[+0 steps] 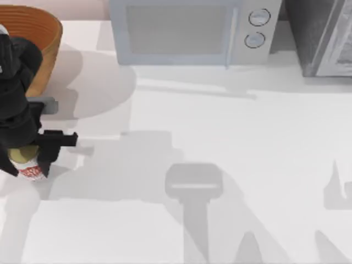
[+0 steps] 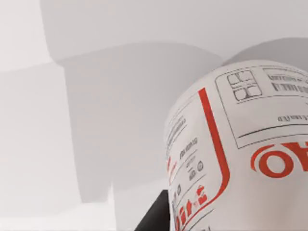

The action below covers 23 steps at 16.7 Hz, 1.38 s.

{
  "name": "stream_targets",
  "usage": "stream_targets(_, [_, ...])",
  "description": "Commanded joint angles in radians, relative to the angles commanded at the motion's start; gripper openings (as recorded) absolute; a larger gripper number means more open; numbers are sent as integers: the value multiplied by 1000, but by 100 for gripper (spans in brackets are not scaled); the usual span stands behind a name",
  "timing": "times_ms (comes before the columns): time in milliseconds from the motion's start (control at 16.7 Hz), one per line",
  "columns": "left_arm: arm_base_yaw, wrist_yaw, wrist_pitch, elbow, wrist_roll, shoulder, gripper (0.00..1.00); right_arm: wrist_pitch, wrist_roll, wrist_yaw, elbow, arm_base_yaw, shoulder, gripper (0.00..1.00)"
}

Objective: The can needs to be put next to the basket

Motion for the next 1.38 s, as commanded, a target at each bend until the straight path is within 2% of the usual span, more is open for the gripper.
stream_targets(240, [72,-5,23,85,53,-31,0,0,0,0,0,0,0,100])
stream_targets(480, [75,-6,25,88,54,-33,0,0,0,0,0,0,0,100])
stream_targets(1260, [75,-6,25,88,54,-33,98,0,0,0,0,0,0,100])
stream_targets(1380, [75,-6,25,88,54,-33,100,0,0,0,0,0,0,100])
